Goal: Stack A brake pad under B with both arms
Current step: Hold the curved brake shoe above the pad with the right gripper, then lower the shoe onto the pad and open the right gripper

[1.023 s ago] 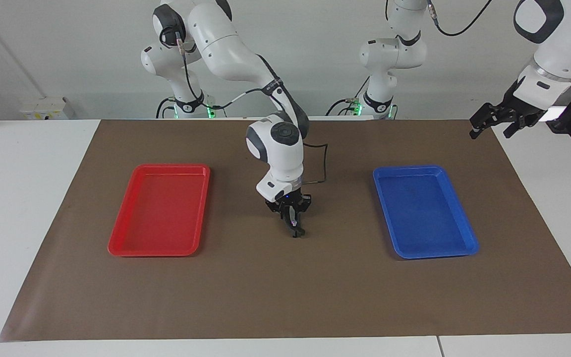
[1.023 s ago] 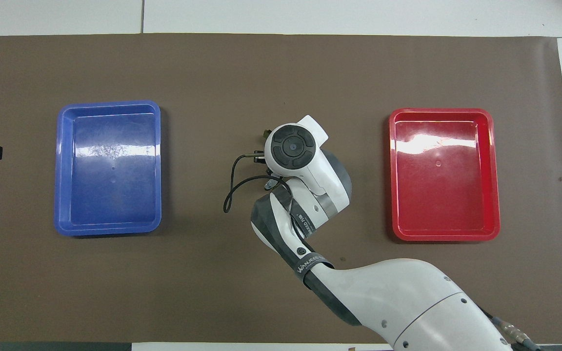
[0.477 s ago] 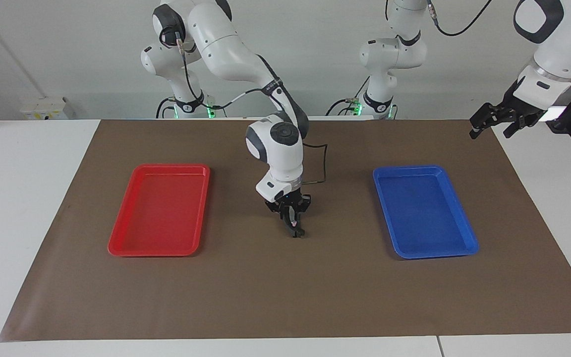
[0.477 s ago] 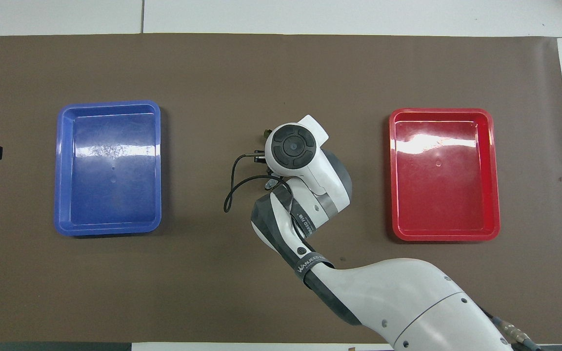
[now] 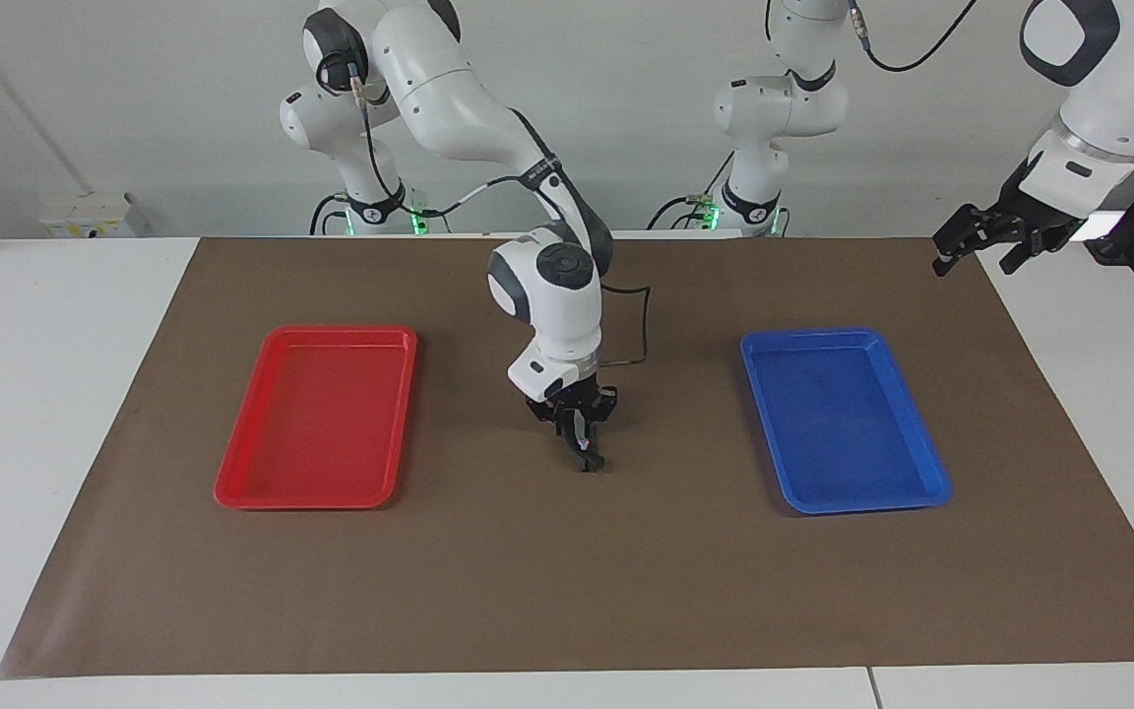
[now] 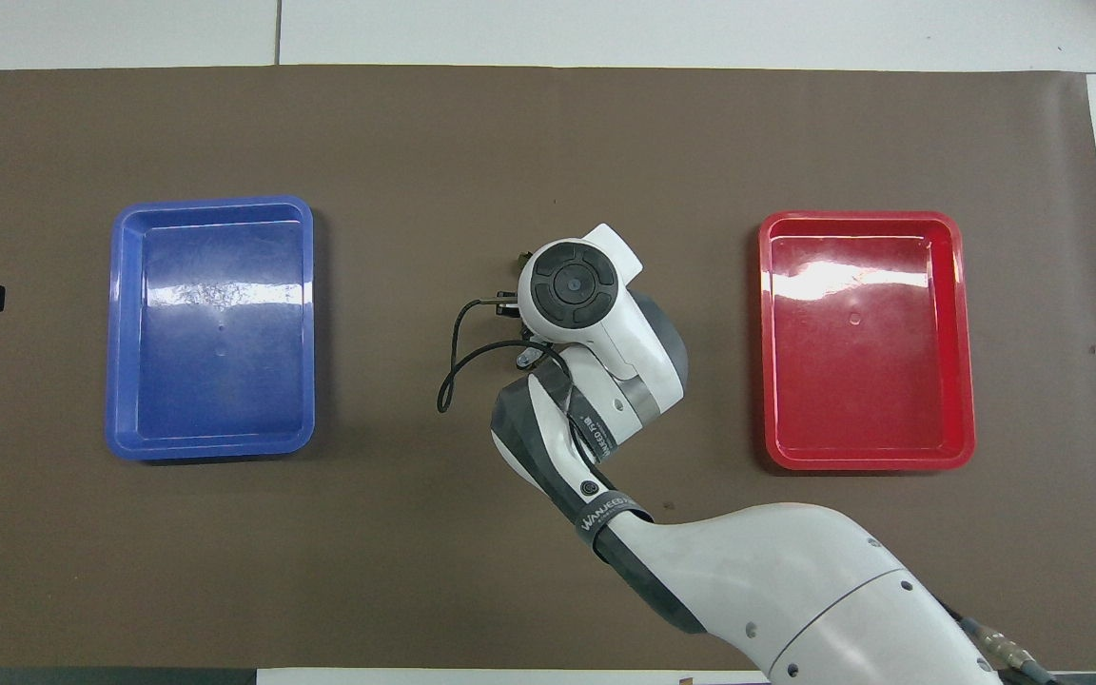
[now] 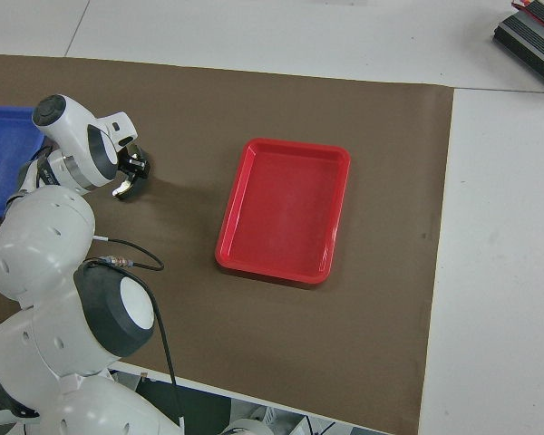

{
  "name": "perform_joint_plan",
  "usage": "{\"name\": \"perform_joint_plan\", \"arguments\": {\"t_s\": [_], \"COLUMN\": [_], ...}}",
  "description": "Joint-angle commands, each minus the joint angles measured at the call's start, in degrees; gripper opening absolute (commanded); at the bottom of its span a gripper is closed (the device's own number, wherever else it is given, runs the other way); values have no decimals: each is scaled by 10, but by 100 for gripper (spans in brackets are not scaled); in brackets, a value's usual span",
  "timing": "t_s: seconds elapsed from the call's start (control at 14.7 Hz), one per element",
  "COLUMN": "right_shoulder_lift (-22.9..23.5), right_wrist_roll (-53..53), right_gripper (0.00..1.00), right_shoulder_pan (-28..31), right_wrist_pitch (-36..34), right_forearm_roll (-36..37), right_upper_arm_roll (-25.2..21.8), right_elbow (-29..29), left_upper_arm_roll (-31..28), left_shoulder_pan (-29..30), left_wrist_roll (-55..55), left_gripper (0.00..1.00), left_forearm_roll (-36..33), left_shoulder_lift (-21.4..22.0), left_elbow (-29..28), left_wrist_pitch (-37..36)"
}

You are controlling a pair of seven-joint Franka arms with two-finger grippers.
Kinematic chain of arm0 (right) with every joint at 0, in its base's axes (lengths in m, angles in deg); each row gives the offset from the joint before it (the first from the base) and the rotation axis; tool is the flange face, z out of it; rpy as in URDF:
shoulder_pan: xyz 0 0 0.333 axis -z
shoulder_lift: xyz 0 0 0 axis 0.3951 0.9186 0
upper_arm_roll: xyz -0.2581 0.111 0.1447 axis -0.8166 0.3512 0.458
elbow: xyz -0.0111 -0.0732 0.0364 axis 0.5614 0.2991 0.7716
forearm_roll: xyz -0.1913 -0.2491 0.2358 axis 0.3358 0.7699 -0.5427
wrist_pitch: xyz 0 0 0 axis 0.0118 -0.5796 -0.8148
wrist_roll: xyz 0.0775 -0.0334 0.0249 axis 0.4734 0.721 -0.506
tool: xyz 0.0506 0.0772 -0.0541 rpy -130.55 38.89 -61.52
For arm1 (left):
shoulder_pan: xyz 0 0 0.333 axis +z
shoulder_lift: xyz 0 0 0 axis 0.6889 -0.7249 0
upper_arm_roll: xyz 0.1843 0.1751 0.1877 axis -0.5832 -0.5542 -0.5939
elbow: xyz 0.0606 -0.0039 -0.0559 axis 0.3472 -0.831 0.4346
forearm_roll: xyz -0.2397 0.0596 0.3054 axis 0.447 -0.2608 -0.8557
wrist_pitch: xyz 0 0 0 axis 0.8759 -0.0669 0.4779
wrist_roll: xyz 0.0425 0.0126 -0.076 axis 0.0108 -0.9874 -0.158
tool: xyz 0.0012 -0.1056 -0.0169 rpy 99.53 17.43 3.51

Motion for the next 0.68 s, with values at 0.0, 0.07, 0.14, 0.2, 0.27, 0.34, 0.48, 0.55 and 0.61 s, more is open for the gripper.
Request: {"name": "perform_joint_plan", "arguments": {"t_s": [0.0,0.07,0.14,0.2,0.27,0.34,0.48,0.55,0.61], "right_shoulder_lift": [-1,-5,-7,-13,-26,-35,-68,-86,-102], "right_wrist_roll": [9,8,8,8,9,10,7,3,1], "right_gripper": [100,100,100,100,100,100,100,100,100], "right_shoulder_pan": [5,7,7,8,10,15,42,58,77], "right_wrist_pitch": [3,1,-1,-6,-15,-20,-28,-35,-47], "right_forearm_roll": [-6,-6,-7,-6,-4,-2,4,11,23], "right_upper_arm_roll": [3,3,3,-1,-2,-5,-10,-10,-10], "right_elbow": [-6,-7,-7,-6,-4,-3,6,10,11], "left_upper_arm_roll": [-1,-1,-1,-1,-1,-1,-1,-1,-1], "left_shoulder_pan": [0,0,0,0,1,0,0,0,0], "left_wrist_roll": [4,4,4,4,4,4,4,4,4], "left_gripper": [99,99,99,99,99,99,99,99,99], "left_forearm_roll": [4,4,4,4,4,4,4,4,4], "left_shoulder_lift": [17,17,17,17,17,17,17,17,17], "left_elbow": [-18,-18,-18,-18,-18,-18,-18,-18,-18], "left_wrist_pitch": [0,0,0,0,0,0,0,0,0]}}
